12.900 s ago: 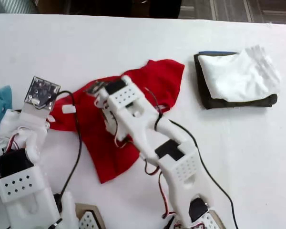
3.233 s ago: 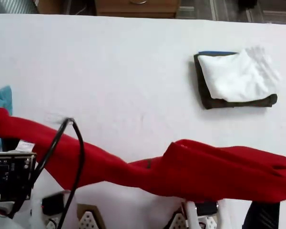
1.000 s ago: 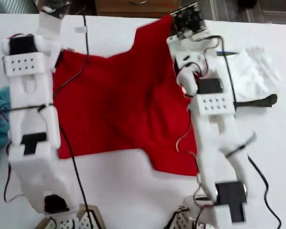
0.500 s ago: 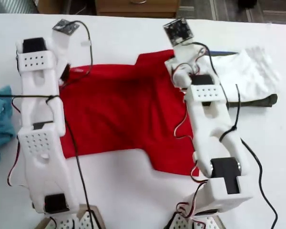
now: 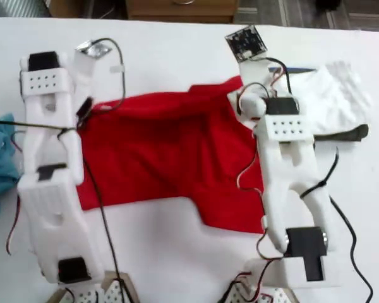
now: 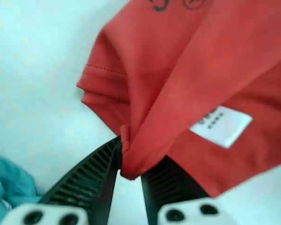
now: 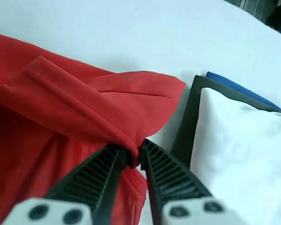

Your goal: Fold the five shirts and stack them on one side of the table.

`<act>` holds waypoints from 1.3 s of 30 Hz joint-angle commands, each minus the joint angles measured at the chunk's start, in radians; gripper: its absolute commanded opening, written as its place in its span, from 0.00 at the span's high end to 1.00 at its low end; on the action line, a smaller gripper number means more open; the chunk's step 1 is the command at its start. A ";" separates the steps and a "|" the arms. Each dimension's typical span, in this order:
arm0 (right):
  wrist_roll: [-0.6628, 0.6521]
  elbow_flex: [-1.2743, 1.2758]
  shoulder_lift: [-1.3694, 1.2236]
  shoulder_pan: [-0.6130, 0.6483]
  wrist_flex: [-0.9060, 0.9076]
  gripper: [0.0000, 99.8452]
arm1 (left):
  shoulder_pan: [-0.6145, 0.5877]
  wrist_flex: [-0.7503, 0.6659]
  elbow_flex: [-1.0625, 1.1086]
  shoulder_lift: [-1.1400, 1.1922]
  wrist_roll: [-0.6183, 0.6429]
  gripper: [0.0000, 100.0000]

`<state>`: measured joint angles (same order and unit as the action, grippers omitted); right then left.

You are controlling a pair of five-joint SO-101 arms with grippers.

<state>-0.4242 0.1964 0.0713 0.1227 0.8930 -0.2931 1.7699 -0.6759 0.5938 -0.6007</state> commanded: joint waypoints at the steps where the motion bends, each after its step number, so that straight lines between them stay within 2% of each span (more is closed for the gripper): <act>1: -0.049 -0.002 0.090 0.005 0.058 0.98 | 0.003 -0.037 0.229 -0.252 -0.032 0.97; 9: -0.123 0.336 0.387 0.013 0.065 0.98 | 0.006 -0.245 0.826 -0.608 -0.091 0.97; 14: -0.146 0.537 0.618 -0.005 0.077 0.98 | 0.005 -0.351 1.075 -0.738 -0.126 0.97; 20: -0.226 0.700 0.835 -0.042 0.173 0.98 | -0.021 -0.411 1.184 -0.758 -0.124 0.97; 27: -0.292 0.807 0.981 -0.088 0.257 0.98 | -0.026 -0.410 1.230 -0.758 -0.126 0.97; 32: -0.296 0.902 1.049 -0.088 0.271 0.98 | -0.026 -0.419 1.297 -0.764 -0.126 0.97; 39: -0.299 0.921 1.170 -0.088 0.384 0.98 | -0.028 -0.474 1.392 -0.764 -0.126 0.97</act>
<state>-0.7158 1.1170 1.1868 0.0430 1.2321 -0.3099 1.3249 0.6897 -0.1289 -0.7219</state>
